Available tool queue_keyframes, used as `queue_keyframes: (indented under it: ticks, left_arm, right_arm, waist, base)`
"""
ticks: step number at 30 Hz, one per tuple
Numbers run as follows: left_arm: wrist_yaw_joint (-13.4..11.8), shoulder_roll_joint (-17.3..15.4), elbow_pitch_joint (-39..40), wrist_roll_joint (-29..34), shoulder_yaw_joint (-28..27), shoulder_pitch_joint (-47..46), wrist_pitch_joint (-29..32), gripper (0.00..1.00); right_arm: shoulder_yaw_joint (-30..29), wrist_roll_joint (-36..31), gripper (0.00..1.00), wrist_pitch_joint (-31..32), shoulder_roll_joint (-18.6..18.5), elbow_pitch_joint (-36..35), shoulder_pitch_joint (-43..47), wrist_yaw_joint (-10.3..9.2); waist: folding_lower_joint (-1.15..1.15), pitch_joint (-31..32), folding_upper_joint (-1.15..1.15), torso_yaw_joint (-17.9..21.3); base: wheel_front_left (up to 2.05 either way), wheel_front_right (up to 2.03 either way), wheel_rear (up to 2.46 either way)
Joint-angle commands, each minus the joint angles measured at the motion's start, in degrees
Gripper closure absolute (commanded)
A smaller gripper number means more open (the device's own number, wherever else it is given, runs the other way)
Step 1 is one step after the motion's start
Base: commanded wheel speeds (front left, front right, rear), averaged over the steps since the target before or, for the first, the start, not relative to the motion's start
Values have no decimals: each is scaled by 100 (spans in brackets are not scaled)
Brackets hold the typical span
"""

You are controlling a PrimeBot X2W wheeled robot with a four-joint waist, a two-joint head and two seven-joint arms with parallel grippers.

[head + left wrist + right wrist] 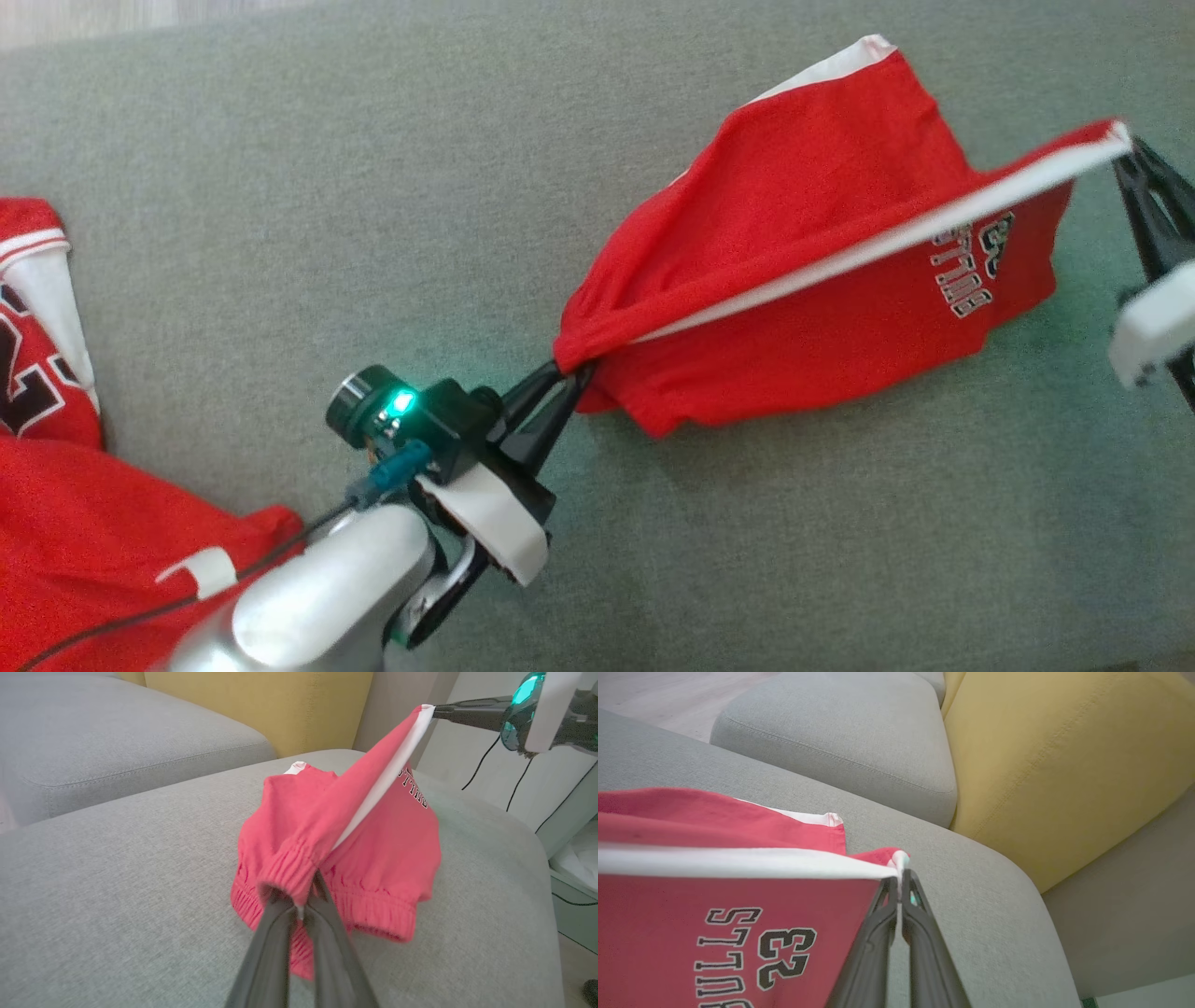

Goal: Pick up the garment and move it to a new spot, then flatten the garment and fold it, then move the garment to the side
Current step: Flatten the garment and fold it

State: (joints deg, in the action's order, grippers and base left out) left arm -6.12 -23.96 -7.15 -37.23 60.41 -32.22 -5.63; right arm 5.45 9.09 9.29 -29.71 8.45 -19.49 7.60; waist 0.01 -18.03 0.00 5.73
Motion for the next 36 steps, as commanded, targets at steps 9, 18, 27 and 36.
queue_keyframes:
  ticks: [9,18,27,36]
  left_arm:
    - [12,-60,-56,-144,-432,-487,-23,100]
    - [-138,69,-363,4,-411,-546,-217,0]
    - [-793,290,-374,201,-731,-131,-843,0]
    - [-1554,918,877,1641,-2108,928,-935,0]
  right_arm:
    - [929,304,100,-447,104,1465,-1785,-11]
    - [1483,567,0,-1096,626,2662,-2758,-11]
    - [1934,2474,0,-1217,335,2719,-2248,-11]
    - [2042,4020,0,-665,-318,3094,-1802,-11]
  waist:
    - [-1,-376,0,-117]
    - [-1,-493,0,-172]
    - [-1,-408,0,-237]
    - [-1,-459,0,-837]
  base:
    - [0,0,0]
    - [0,0,0]
    - [0,0,0]
    - [0,0,0]
